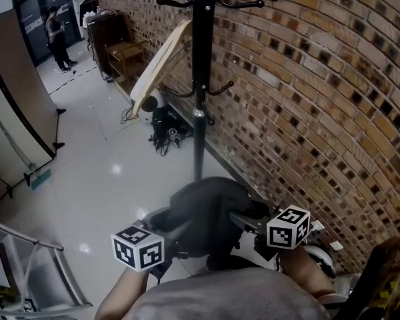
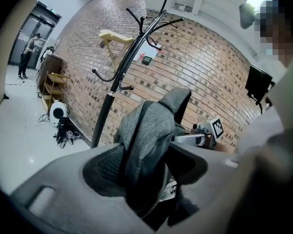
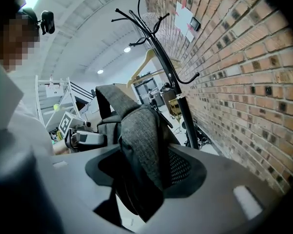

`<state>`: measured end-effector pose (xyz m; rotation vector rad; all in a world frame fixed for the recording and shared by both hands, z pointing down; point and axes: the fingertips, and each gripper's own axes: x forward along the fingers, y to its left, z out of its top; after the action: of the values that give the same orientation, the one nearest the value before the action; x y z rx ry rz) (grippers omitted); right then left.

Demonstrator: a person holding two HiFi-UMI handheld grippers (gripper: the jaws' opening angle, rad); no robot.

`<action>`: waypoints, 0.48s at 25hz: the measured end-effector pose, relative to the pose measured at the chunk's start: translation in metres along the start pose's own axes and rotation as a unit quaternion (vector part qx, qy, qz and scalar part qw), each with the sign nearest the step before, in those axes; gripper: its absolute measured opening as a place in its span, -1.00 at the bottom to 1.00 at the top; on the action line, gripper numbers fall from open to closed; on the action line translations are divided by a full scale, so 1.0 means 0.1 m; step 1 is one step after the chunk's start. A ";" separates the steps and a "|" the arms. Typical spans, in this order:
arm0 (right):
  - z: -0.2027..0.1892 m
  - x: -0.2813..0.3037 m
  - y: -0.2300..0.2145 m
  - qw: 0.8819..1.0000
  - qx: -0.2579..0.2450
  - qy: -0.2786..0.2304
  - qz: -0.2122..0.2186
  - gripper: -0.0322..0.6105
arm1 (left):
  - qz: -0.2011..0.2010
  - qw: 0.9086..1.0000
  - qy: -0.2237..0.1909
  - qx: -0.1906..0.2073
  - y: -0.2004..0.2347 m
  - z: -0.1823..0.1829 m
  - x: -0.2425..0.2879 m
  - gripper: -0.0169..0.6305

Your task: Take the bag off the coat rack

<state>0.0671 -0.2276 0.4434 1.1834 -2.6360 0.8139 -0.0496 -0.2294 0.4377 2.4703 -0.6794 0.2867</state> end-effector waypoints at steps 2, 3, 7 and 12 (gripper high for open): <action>-0.05 -0.07 0.11 1.000 -0.001 0.002 0.005 -0.21 | 0.003 1.000 -0.002 -0.002 -0.11 -0.06 -0.09 -0.16; -0.07 -0.11 0.15 1.000 -0.002 0.003 0.008 -0.21 | 0.006 1.000 -0.004 -0.002 -0.16 -0.08 -0.13 -0.16; -0.12 -0.25 0.28 1.000 -0.008 0.003 0.020 -0.21 | 0.013 1.000 -0.006 0.005 -0.34 -0.13 -0.24 -0.16; -0.20 -0.45 0.39 0.999 -0.011 -0.002 0.031 -0.21 | 0.026 1.000 -0.007 0.012 -0.59 -0.22 -0.32 -0.17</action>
<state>0.0673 -0.1667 0.4291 1.1033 -2.6908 0.7908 -0.0467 -0.1616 0.4183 2.4824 -0.7502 0.2998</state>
